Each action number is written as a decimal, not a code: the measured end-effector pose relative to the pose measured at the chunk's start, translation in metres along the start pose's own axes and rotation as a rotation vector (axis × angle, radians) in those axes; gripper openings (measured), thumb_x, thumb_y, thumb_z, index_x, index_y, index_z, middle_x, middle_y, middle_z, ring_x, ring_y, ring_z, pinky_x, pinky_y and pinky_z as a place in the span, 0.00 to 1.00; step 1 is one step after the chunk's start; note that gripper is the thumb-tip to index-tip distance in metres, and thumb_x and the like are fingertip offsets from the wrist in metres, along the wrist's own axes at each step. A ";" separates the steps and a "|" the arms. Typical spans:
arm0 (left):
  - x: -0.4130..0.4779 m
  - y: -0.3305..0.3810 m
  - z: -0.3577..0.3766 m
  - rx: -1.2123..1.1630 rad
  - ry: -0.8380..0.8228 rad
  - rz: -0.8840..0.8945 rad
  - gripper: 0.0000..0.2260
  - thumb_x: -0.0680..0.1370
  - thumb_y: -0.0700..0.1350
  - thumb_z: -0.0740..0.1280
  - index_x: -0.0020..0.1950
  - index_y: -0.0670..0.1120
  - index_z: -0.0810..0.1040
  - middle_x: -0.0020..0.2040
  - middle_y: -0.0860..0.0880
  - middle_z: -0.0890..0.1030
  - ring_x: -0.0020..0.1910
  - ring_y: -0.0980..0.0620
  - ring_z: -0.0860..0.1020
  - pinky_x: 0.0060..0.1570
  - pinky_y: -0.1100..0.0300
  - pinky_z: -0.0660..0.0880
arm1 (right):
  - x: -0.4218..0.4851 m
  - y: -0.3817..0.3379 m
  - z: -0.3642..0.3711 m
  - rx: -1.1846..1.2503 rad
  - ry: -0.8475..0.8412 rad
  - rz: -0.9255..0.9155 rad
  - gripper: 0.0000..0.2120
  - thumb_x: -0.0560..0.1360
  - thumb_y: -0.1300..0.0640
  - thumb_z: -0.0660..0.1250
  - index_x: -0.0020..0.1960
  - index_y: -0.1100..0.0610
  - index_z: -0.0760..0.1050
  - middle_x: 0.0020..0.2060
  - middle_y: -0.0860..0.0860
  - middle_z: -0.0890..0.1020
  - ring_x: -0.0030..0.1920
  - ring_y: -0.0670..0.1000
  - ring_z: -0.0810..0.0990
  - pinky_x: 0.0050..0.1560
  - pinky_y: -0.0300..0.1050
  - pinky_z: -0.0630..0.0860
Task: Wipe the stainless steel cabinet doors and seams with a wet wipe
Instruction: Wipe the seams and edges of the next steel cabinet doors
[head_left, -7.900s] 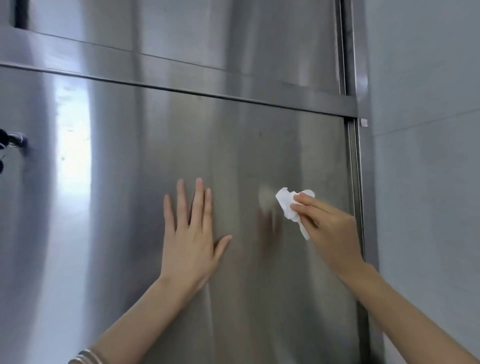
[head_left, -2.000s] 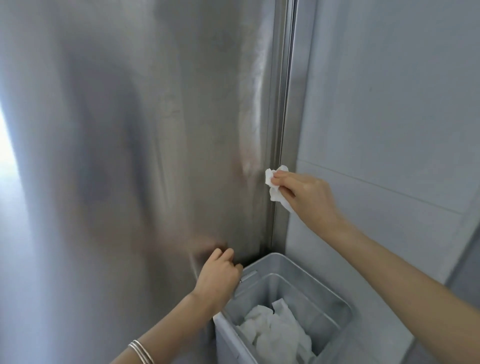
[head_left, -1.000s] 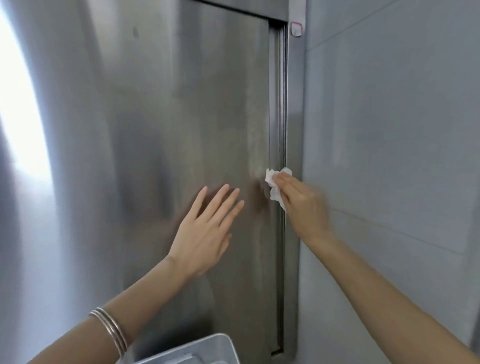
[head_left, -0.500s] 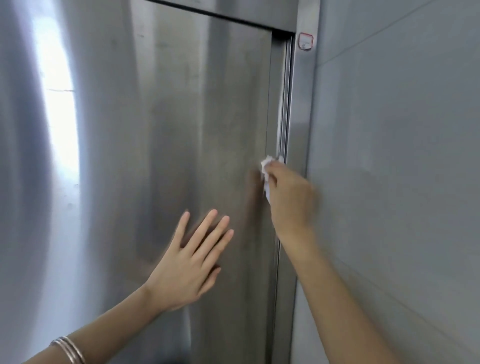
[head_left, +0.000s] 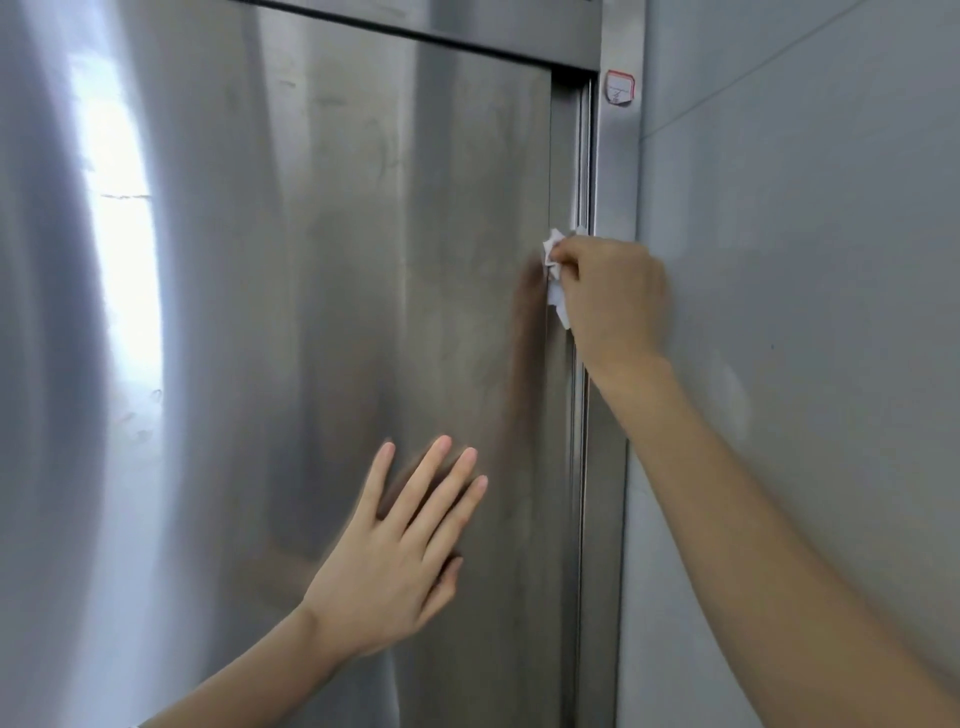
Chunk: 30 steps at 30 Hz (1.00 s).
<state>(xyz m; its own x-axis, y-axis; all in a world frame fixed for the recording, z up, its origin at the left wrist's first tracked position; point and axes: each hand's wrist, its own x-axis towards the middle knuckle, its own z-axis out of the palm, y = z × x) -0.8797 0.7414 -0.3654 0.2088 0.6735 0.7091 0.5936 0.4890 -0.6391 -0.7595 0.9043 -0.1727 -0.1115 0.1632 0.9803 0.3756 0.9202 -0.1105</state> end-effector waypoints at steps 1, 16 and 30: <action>0.001 0.000 -0.001 0.000 -0.002 -0.001 0.31 0.77 0.53 0.57 0.77 0.41 0.57 0.78 0.41 0.55 0.77 0.38 0.53 0.72 0.33 0.48 | -0.002 0.000 0.000 0.014 -0.004 0.015 0.13 0.80 0.55 0.59 0.46 0.56 0.82 0.40 0.58 0.83 0.41 0.61 0.79 0.36 0.44 0.62; 0.002 0.000 -0.007 0.006 -0.050 -0.012 0.31 0.76 0.53 0.58 0.77 0.41 0.59 0.78 0.41 0.55 0.77 0.39 0.52 0.72 0.34 0.49 | -0.020 0.000 -0.001 -0.040 -0.043 -0.016 0.12 0.80 0.55 0.58 0.52 0.55 0.80 0.48 0.55 0.83 0.48 0.59 0.80 0.44 0.48 0.72; 0.005 0.003 -0.010 -0.055 -0.015 -0.005 0.33 0.73 0.50 0.60 0.75 0.38 0.61 0.78 0.41 0.56 0.77 0.44 0.53 0.73 0.36 0.49 | -0.132 -0.004 0.004 0.171 -0.006 0.164 0.04 0.72 0.63 0.70 0.39 0.57 0.81 0.31 0.54 0.82 0.32 0.56 0.80 0.30 0.43 0.71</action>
<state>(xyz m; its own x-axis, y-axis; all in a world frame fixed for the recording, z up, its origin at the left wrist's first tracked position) -0.8693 0.7409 -0.3615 0.1939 0.6797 0.7074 0.6367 0.4614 -0.6178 -0.7497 0.8801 -0.3025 -0.0670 0.3170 0.9460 0.2282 0.9279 -0.2948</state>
